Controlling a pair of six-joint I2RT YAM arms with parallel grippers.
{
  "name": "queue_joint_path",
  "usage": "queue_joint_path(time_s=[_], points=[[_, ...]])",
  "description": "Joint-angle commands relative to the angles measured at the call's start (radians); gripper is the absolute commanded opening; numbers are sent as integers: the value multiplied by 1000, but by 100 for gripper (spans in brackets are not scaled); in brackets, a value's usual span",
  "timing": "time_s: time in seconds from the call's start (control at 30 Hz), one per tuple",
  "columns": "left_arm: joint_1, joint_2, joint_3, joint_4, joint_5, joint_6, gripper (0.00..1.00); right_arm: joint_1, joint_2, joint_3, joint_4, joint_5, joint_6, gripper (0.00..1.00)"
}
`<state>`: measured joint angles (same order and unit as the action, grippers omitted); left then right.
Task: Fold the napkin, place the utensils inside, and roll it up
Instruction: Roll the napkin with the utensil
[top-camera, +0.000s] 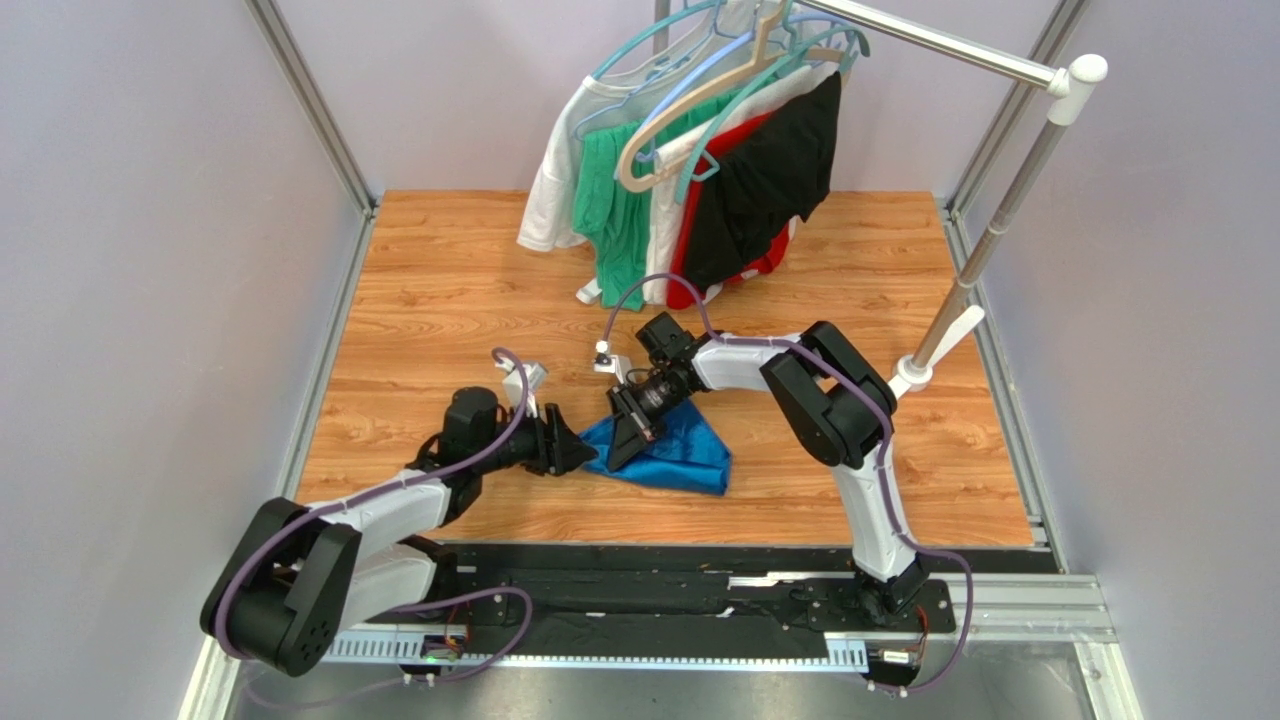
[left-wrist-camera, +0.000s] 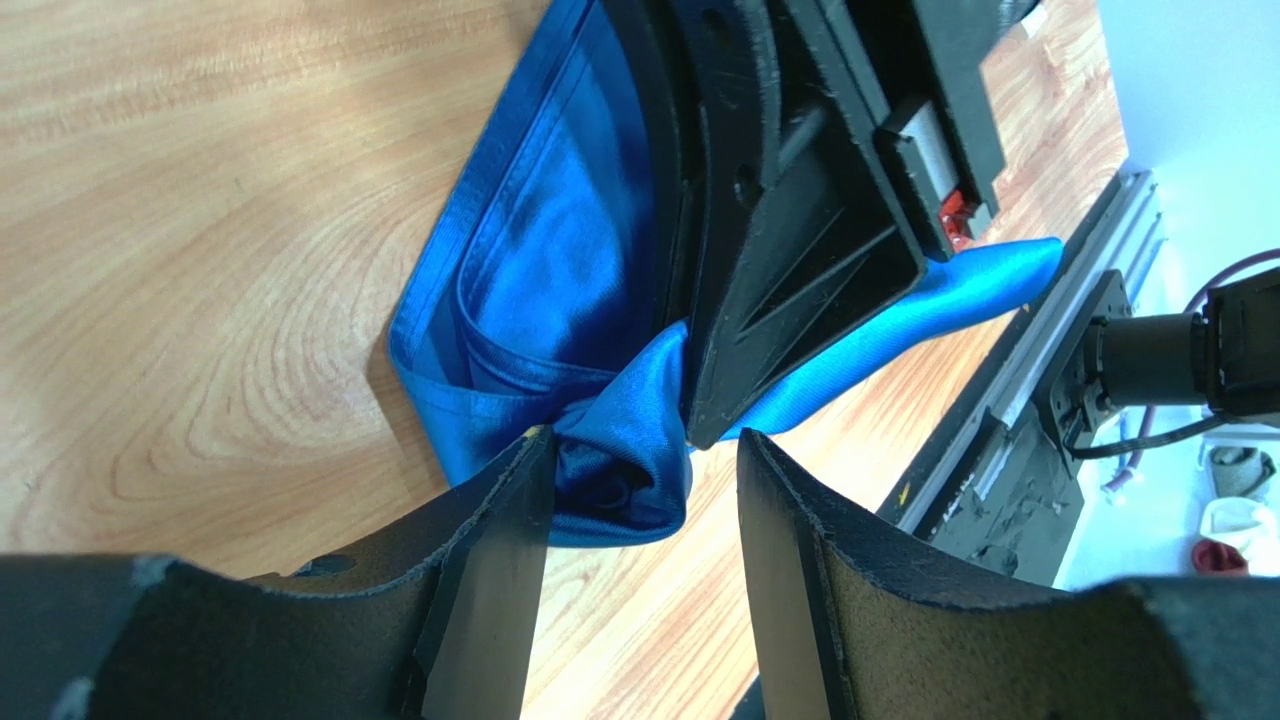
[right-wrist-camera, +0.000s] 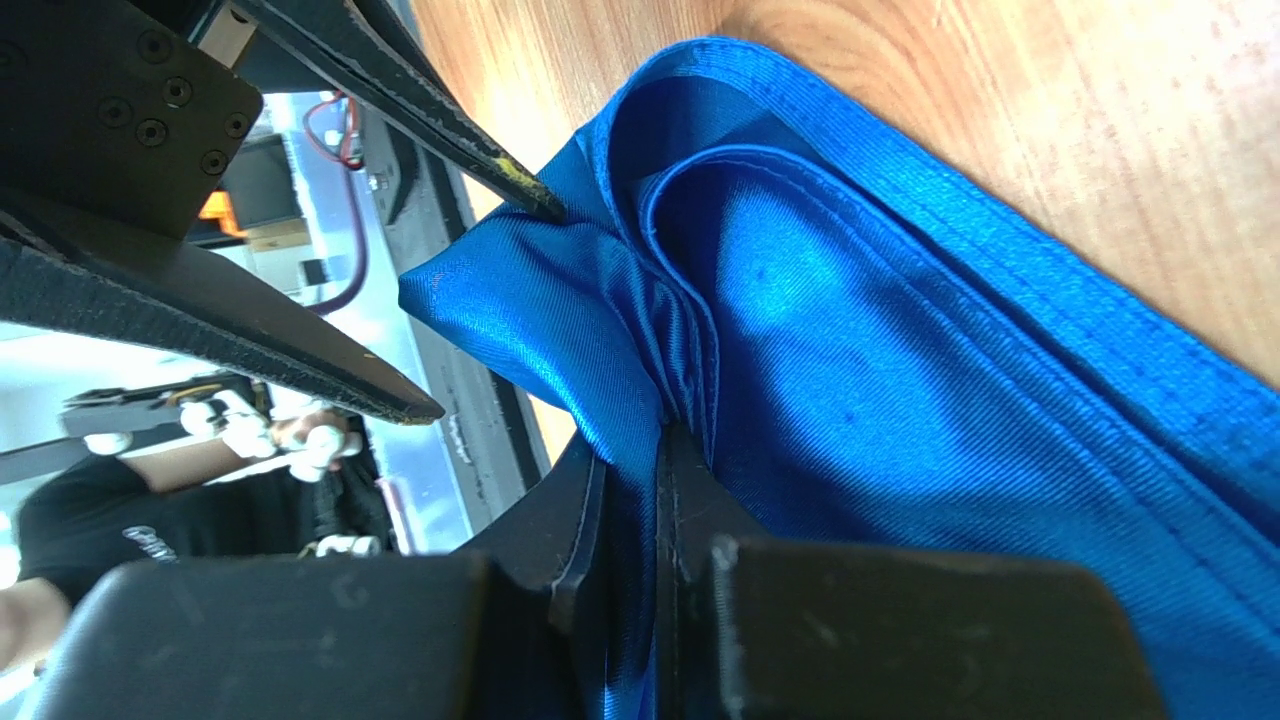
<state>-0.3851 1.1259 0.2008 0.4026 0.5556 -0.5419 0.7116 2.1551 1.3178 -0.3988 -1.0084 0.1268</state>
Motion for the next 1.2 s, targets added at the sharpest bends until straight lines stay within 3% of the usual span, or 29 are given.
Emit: queue_joint_path(time_s=[0.0,0.2,0.5,0.67,0.73,0.87,1.17], points=[[-11,32,6,82,4,34,56,-1,61,15,-26,51,-26,0],[-12,144,26,134,24,26,49,-6,83,29,-29,36,-27,0],[-14,155,29,143,-3,26,18,-14,92,35,-41,37,-32,4],[-12,205,95,16,-26,34,1,-20,59,20,-37,42,-29,39],[-12,231,117,-34,-28,36,0,-23,45,9,-34,44,-29,65],[-12,273,184,-120,-40,43,0,-41,5,-6,-32,65,-24,72],[-12,370,250,-183,10,54,0,-106,-135,-84,1,212,-1,74]])
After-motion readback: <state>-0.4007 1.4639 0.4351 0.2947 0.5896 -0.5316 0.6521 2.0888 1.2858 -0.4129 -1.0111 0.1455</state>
